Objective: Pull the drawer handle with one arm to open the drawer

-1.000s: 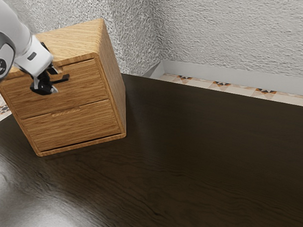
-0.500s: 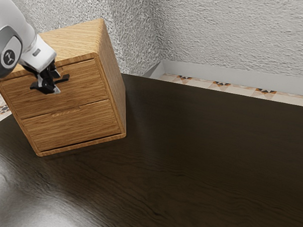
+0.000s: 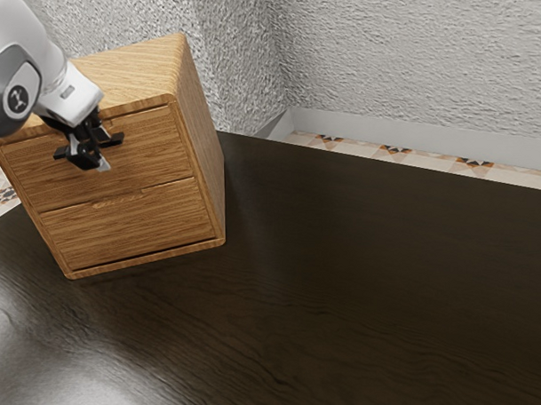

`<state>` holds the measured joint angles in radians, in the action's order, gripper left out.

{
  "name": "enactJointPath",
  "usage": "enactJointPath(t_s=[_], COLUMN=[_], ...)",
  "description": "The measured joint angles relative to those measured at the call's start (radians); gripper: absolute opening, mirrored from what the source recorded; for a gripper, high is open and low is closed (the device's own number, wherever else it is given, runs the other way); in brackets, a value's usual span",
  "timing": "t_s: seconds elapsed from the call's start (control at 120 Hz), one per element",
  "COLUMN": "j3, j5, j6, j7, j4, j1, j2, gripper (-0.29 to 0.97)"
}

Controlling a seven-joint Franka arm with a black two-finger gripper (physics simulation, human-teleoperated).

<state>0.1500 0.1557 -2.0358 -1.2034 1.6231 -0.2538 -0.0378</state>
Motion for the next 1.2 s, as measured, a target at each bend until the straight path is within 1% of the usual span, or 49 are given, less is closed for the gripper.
enactJointPath(t_s=[0.158,0.342,0.4,0.592,0.733,0.875,1.008,1.2], j3=[0.007,0.014,0.014,0.012,0.005,-0.030,-0.032,-0.039], j5=[-0.001,-0.003,-0.006,-0.006,-0.005,-0.001,0.000,0.000], j6=[0.011,0.017,0.018,0.013,0.012,0.030,0.050,0.069], j7=[0.004,0.007,0.008,0.013,0.018,0.023,0.026,0.032], j4=[0.000,0.002,0.002,0.004,0.026,0.054,0.059,0.164], j1=[-0.014,-0.055,-0.060,-0.062,-0.042,-0.033,-0.019,-0.015], j2=[-0.013,-0.006,-0.003,-0.004,-0.035,-0.069,-0.079,-0.177], gripper=[0.32,0.31,0.27,0.04,-0.05,-0.09,-0.10,-0.11])
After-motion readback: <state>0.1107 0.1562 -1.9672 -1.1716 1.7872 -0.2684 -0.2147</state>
